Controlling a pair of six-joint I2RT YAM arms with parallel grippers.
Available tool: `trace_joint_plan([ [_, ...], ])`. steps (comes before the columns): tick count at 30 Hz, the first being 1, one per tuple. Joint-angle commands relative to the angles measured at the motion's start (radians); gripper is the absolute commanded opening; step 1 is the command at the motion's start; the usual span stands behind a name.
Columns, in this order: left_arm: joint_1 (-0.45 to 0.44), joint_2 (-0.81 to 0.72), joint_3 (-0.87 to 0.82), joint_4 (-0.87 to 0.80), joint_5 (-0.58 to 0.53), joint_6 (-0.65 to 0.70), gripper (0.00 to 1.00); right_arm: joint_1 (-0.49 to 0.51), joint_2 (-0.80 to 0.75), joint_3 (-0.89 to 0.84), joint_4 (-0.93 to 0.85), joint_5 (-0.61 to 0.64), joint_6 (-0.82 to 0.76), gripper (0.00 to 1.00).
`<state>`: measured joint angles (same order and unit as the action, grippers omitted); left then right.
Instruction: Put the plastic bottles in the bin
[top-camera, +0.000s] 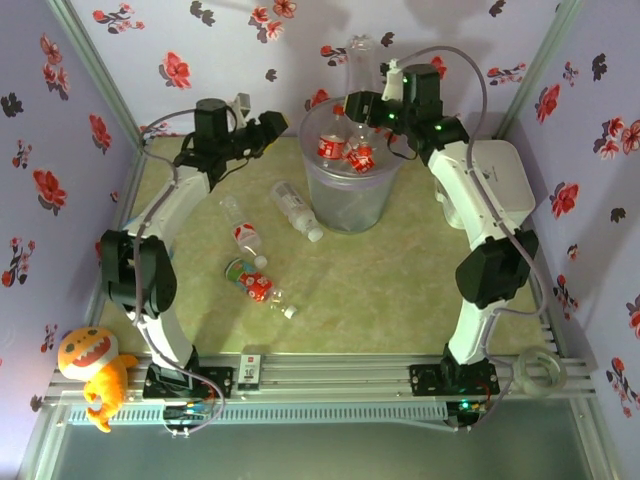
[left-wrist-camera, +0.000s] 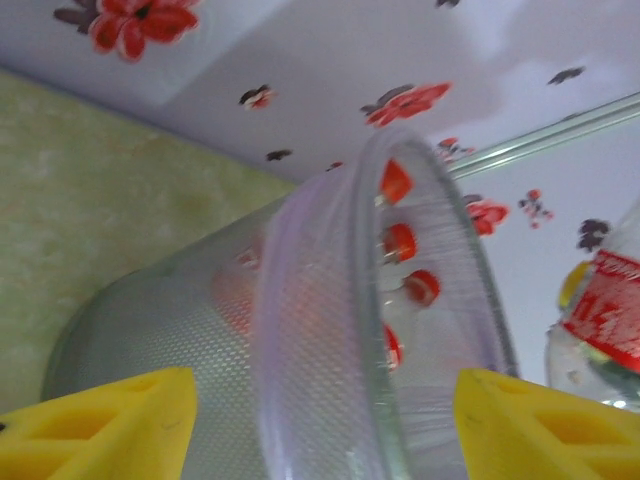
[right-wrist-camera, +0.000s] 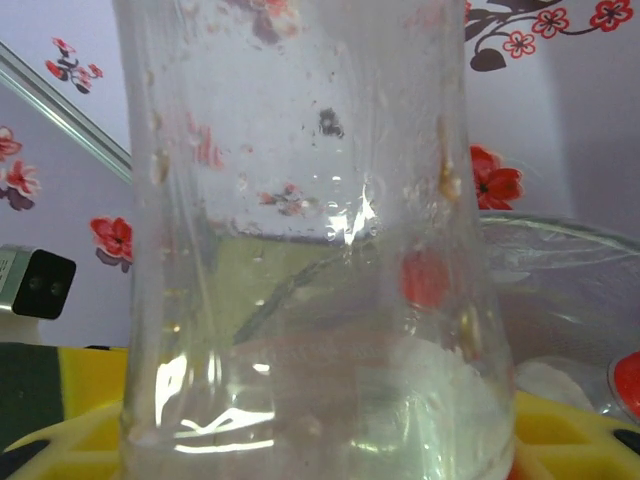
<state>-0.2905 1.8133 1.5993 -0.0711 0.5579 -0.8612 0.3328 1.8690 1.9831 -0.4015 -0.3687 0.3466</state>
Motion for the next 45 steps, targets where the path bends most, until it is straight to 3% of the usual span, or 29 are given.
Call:
trace_joint_plan([
  [1, -0.024, 0.017, 0.068, -0.084, -0.027, 0.101, 0.67, 0.005, 0.044, -0.013, 0.007, 0.047, -0.062, 0.54],
  [5, -0.046, 0.052, 0.117, -0.135, -0.024, 0.132, 0.65, 0.02, 0.063, -0.06, 0.04, 0.027, -0.079, 0.54],
  [10, -0.062, 0.093, 0.158, -0.153, -0.02, 0.131, 0.48, 0.066, 0.086, -0.094, 0.032, 0.01, -0.136, 0.54],
  [14, -0.07, 0.117, 0.175, -0.151, -0.018, 0.124, 0.4, 0.082, 0.102, -0.136, 0.043, -0.032, -0.11, 0.55],
  [21, -0.075, 0.136, 0.206, -0.174, -0.018, 0.128, 0.33, 0.078, 0.079, -0.09, -0.082, -0.059, -0.122, 0.75],
  [26, -0.075, 0.137, 0.214, -0.182, -0.019, 0.136, 0.29, 0.042, 0.039, 0.003, -0.191, -0.006, -0.153, 0.8],
  [30, -0.075, 0.139, 0.214, -0.181, -0.021, 0.135, 0.27, 0.034, 0.066, 0.064, -0.23, 0.042, -0.155, 0.7],
  [34, -0.075, 0.138, 0.215, -0.183, -0.02, 0.136, 0.26, 0.043, 0.127, 0.1, -0.22, -0.023, -0.113, 0.51],
  [40, -0.077, 0.148, 0.231, -0.187, -0.019, 0.137, 0.24, 0.096, 0.192, 0.113, -0.254, -0.065, -0.115, 0.5],
  [45, -0.082, 0.15, 0.244, -0.193, -0.019, 0.142, 0.23, 0.11, 0.202, 0.026, -0.235, -0.074, -0.08, 0.49],
])
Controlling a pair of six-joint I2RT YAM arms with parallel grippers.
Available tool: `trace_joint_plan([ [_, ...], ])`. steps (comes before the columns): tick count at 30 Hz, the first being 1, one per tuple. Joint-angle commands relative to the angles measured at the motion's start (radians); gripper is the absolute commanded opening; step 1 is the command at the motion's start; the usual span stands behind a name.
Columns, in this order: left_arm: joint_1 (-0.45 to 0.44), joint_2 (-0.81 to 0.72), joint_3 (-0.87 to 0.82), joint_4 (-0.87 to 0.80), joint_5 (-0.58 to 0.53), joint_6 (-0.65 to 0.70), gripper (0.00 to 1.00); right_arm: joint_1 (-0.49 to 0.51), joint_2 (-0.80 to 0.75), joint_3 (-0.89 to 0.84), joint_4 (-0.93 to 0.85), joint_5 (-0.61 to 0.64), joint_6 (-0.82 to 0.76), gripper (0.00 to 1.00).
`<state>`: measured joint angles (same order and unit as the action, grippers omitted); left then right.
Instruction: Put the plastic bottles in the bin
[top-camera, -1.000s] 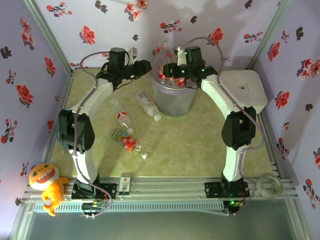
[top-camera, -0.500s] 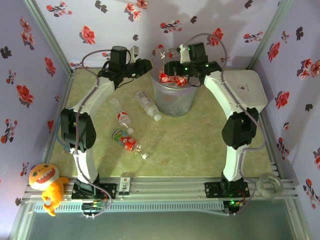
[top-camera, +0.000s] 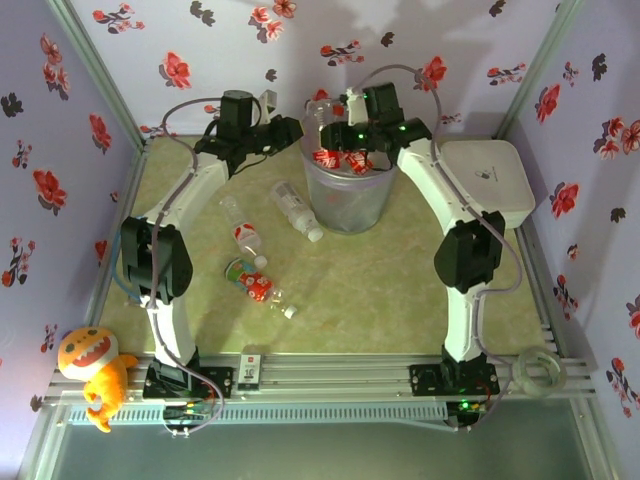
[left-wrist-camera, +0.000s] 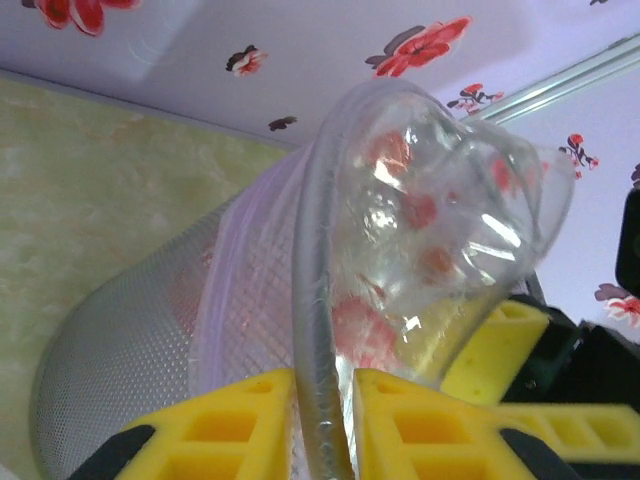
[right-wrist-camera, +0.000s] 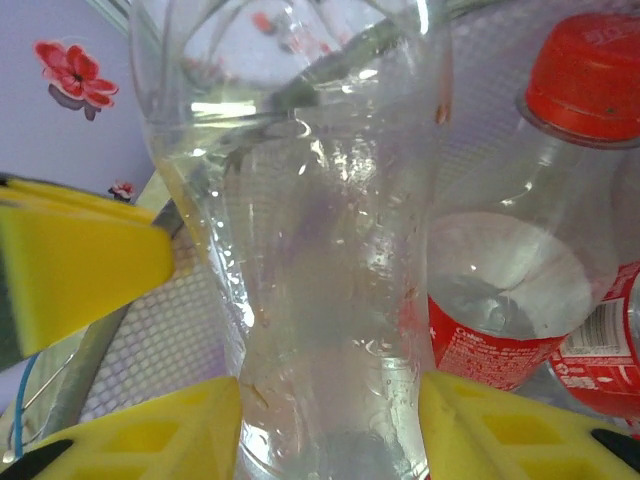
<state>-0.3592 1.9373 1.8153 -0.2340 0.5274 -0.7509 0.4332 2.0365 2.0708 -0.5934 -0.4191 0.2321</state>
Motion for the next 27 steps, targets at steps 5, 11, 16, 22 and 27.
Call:
trace_joint_plan([
  [5, -0.013, 0.025, 0.037, -0.038, 0.012, 0.037, 0.22, 0.013, 0.006, -0.106, -0.005, -0.014, 0.045, 0.49],
  [11, -0.012, 0.02, 0.045, -0.041, 0.012, 0.038, 0.24, -0.005, -0.039, -0.014, -0.045, 0.027, 0.017, 0.54],
  [16, -0.013, 0.005, 0.049, -0.05, -0.002, 0.046, 0.34, -0.028, -0.079, 0.042, -0.083, 0.069, 0.003, 0.66],
  [22, -0.013, -0.028, 0.055, -0.051, -0.037, 0.082, 0.51, -0.036, -0.18, -0.051, -0.017, 0.146, 0.003, 0.72],
  [27, 0.01, -0.094, 0.028, -0.048, -0.057, 0.095, 0.74, -0.062, -0.284, -0.202, 0.117, 0.169, 0.057, 0.72],
])
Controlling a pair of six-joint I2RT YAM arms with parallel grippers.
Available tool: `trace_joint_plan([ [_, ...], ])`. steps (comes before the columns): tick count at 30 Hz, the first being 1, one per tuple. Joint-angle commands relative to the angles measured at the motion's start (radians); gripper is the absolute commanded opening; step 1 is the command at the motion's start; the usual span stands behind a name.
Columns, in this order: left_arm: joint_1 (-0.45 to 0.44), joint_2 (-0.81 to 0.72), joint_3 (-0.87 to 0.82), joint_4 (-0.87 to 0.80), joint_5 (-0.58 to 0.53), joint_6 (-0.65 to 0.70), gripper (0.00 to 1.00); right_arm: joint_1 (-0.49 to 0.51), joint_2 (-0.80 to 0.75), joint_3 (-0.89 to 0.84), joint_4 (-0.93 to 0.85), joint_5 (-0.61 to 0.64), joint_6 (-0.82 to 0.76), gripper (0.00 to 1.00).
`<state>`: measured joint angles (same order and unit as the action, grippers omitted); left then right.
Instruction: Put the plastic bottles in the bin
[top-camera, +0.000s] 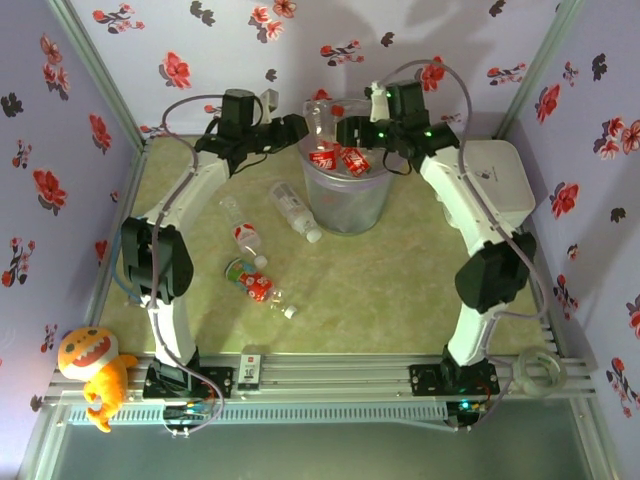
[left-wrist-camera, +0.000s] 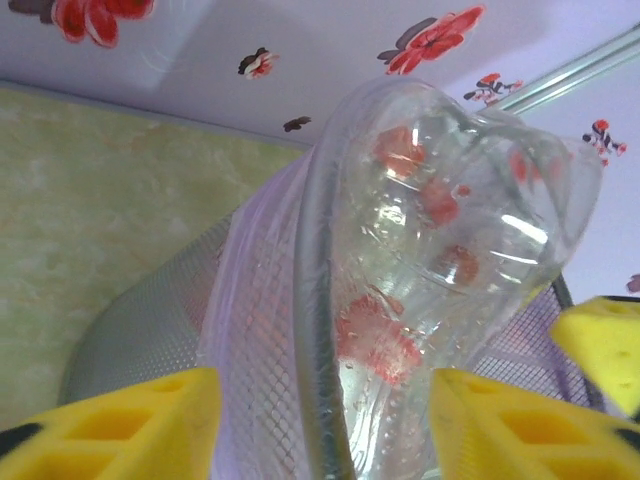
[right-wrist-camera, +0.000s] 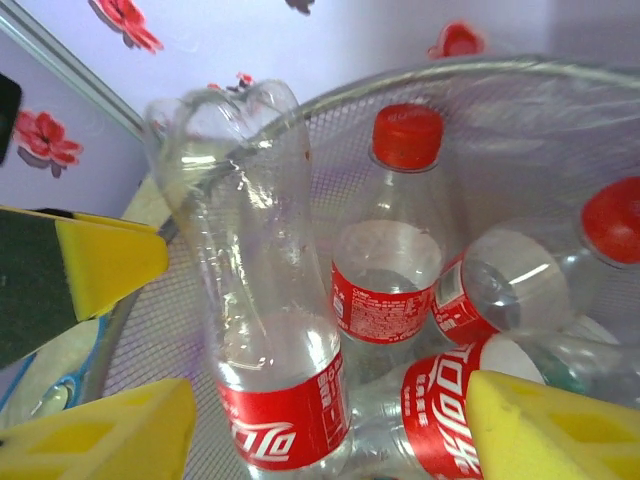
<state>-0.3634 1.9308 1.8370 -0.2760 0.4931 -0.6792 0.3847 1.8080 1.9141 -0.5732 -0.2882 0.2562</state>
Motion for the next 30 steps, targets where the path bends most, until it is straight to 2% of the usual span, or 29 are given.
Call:
trace_joint_plan([
  [1, 0.02, -0.105, -0.006, -0.01, -0.029, 0.029, 0.79, -0.02, -0.066, -0.057, 0.1, 0.035, 0.036, 0.72],
  [4, 0.048, -0.169, -0.034, -0.086, -0.066, 0.081, 0.97, -0.031, -0.095, -0.095, 0.113, 0.036, 0.038, 0.72],
  [5, 0.06, -0.193, -0.049, -0.128, -0.09, 0.102, 1.0, -0.035, -0.103, -0.107, 0.117, 0.04, 0.038, 0.72],
  [9, 0.102, -0.309, -0.205, -0.239, -0.247, 0.124, 1.0, -0.042, -0.149, -0.176, 0.142, 0.087, 0.04, 0.72],
  [15, 0.18, -0.372, -0.416, -0.295, -0.327, 0.081, 1.0, -0.045, -0.23, -0.29, 0.192, 0.176, 0.051, 0.77],
  [19, 0.189, -0.35, -0.516, -0.268, -0.396, 0.014, 1.0, -0.045, -0.277, -0.328, 0.166, 0.212, 0.03, 0.82],
  [21, 0.188, -0.323, -0.549, -0.253, -0.411, -0.001, 1.0, -0.045, -0.295, -0.338, 0.147, 0.225, 0.01, 0.87],
  [26, 0.175, -0.234, -0.55, -0.293, -0.48, -0.018, 1.0, -0.046, -0.323, -0.347, 0.098, 0.251, -0.029, 0.94],
  [30, 0.163, -0.164, -0.541, -0.32, -0.538, -0.055, 1.0, -0.046, -0.336, -0.364, 0.101, 0.257, -0.038, 0.95],
])
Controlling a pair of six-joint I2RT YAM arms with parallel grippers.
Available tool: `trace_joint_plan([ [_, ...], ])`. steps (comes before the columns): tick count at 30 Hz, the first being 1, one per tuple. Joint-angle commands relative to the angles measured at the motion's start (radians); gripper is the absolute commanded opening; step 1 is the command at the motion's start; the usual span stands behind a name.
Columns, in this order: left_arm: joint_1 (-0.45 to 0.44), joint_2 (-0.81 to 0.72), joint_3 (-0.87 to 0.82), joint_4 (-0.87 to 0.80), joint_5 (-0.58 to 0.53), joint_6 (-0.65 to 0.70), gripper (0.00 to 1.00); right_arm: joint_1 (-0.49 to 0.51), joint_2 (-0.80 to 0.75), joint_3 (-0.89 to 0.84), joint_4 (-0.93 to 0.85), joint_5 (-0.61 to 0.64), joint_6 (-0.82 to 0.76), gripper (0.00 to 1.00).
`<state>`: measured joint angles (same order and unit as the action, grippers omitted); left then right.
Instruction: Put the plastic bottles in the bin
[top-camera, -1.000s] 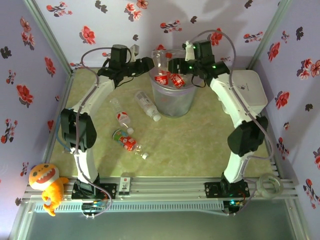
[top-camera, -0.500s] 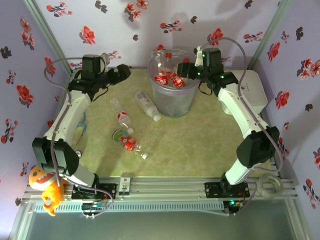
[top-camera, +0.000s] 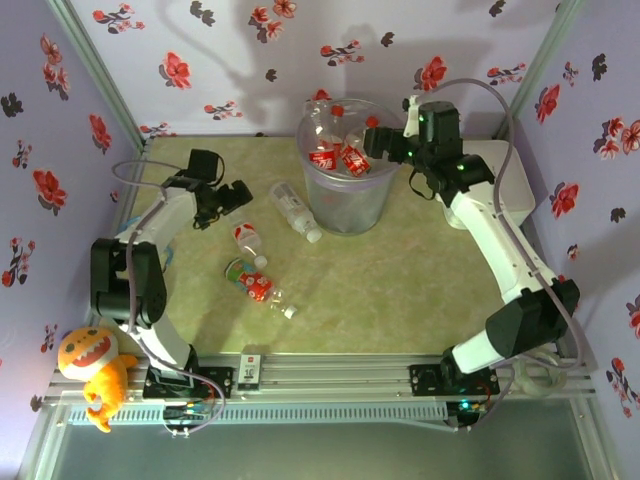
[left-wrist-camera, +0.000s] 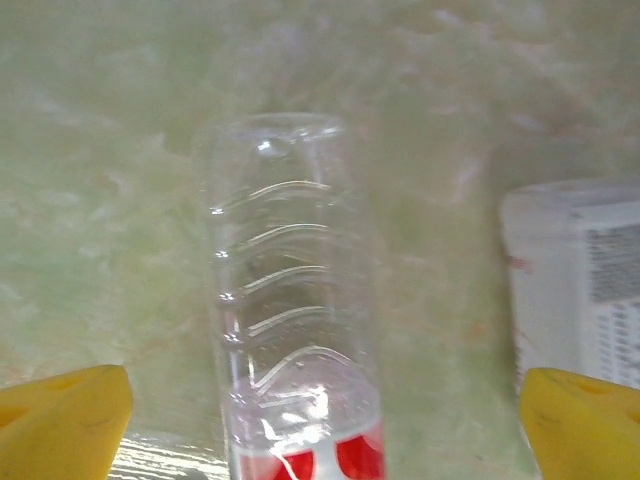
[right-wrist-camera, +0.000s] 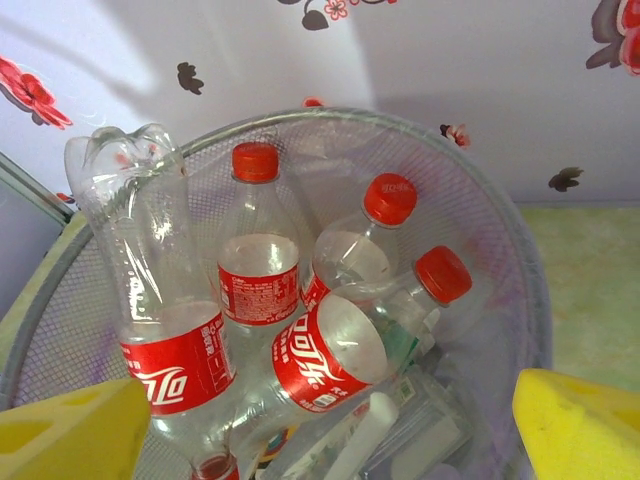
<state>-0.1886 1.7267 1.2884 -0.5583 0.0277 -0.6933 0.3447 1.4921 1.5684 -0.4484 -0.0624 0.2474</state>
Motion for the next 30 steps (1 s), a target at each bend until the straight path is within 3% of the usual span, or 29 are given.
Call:
trace_joint_plan([
  [1, -0.014, 0.051, 0.003, -0.031, -0.076, -0.047, 0.99, -0.006, -0.019, -0.019, -0.025, 0.029, -0.031, 0.95],
  [10, -0.032, 0.136, -0.009, 0.016, -0.077, -0.079, 0.94, -0.007, -0.022, -0.022, -0.029, 0.018, -0.046, 0.95],
  [19, -0.031, 0.149, -0.032, 0.056, -0.08, -0.093, 0.76, -0.007, -0.018, -0.026, -0.024, 0.005, -0.043, 0.94],
  [30, -0.019, 0.005, 0.04, 0.048, -0.053, -0.066, 0.63, 0.014, 0.005, 0.04, -0.075, -0.033, -0.038, 0.93],
])
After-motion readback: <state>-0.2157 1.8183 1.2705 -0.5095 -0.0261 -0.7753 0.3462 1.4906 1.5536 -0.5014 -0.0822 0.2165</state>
